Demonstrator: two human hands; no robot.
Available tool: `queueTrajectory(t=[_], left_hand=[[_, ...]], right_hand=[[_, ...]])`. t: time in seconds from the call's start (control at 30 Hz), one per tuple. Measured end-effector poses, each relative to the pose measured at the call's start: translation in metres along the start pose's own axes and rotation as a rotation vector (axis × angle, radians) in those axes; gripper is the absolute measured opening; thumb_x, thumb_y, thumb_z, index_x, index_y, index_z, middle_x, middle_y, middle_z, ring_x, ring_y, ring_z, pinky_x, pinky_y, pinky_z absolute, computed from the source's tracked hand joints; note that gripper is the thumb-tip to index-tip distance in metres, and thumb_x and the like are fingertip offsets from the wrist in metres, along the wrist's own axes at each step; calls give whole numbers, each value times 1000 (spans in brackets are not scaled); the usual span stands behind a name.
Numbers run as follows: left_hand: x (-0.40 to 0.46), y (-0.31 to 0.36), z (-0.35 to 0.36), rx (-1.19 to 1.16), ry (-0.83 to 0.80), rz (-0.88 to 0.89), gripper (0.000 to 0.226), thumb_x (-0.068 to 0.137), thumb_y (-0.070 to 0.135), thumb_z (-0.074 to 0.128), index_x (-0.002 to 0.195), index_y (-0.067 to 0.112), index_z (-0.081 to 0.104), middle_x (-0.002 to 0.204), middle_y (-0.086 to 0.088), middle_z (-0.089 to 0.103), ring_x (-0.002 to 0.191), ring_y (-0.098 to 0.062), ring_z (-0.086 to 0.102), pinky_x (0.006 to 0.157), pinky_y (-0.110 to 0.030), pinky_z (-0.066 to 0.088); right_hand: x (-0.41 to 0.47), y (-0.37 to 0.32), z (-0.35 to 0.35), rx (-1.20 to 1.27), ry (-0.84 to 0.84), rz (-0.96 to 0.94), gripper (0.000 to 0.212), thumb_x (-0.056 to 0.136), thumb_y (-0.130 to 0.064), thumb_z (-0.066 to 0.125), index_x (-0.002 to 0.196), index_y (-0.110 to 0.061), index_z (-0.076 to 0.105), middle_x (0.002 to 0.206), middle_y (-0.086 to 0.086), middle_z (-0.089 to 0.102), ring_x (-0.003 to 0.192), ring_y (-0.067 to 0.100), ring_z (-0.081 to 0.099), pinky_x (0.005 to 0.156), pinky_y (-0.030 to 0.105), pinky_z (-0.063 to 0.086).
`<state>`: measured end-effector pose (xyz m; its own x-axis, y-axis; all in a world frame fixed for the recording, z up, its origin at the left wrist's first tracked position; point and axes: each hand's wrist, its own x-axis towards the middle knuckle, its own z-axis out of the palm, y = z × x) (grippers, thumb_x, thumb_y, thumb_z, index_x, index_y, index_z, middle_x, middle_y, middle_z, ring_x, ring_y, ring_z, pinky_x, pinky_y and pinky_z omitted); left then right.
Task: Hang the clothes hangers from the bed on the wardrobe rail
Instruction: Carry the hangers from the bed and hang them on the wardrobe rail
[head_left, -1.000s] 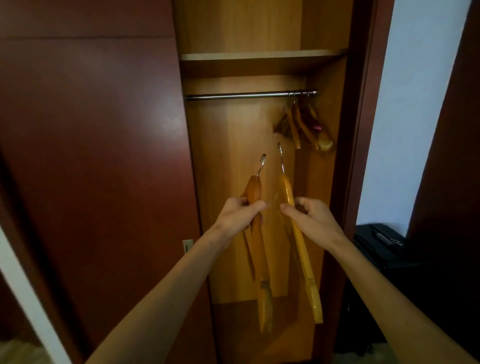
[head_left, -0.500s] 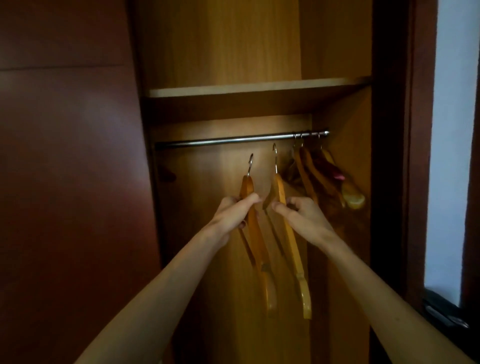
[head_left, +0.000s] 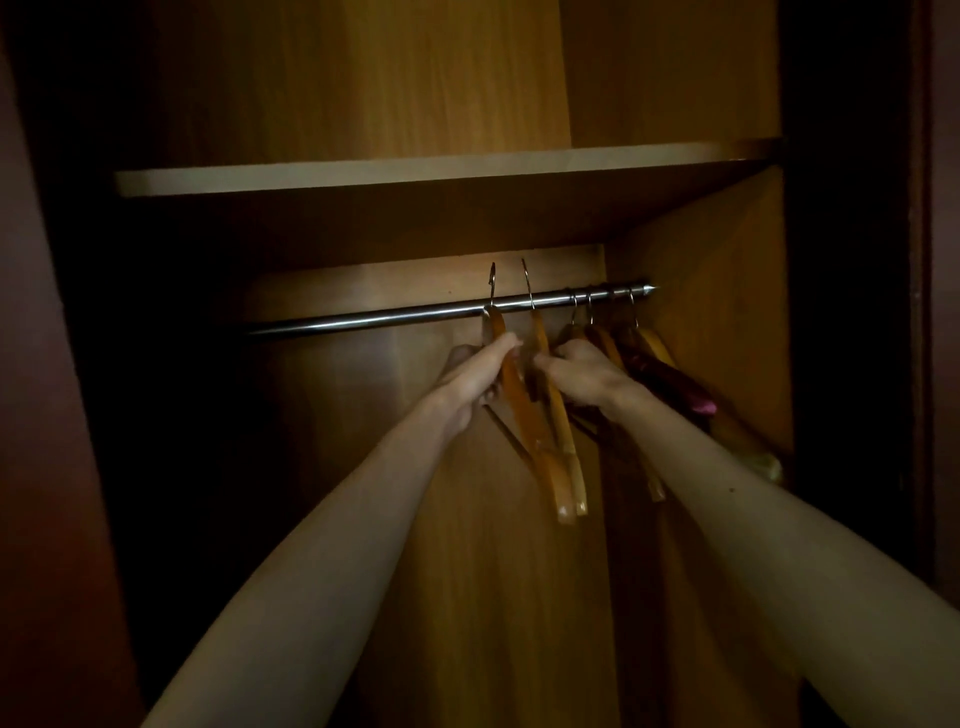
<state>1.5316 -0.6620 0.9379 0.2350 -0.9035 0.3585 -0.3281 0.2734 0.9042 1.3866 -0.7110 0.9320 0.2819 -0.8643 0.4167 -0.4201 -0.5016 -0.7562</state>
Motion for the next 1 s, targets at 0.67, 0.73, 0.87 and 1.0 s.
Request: queueTrajectory(t=[0.67, 0.73, 0.87, 1.0], left_hand=[[66, -43, 35, -110, -140, -76, 27, 95, 43, 60, 103, 19, 72, 81, 0, 63, 77, -12, 59, 70, -24, 47], [66, -50, 37, -100, -119, -56, 33, 94, 47, 61, 107, 19, 72, 83, -1, 65, 79, -13, 61, 69, -26, 45], [65, -60, 38, -67, -51, -19, 41, 87, 48, 67, 104, 11, 75, 79, -4, 67, 74, -14, 63, 63, -25, 49], [54, -63, 39, -27, -43, 20, 21, 89, 40, 69, 89, 18, 71, 65, 2, 62, 56, -8, 56, 48, -18, 45]], right_hand=[[37, 40, 6, -111, 34, 148, 31, 103, -40, 49, 87, -18, 64, 69, 0, 55, 51, 10, 47, 52, 25, 39], [35, 44, 8, -103, 52, 134, 30, 102, -40, 50, 89, -18, 66, 78, 3, 64, 61, 13, 57, 60, 27, 48], [25, 50, 9, -68, 104, 109, 26, 100, -36, 55, 100, -16, 72, 99, 9, 73, 90, 23, 70, 79, 31, 54], [10, 54, 11, -68, 122, 75, 22, 98, -35, 59, 94, -18, 72, 92, 7, 75, 86, 22, 71, 80, 36, 58]])
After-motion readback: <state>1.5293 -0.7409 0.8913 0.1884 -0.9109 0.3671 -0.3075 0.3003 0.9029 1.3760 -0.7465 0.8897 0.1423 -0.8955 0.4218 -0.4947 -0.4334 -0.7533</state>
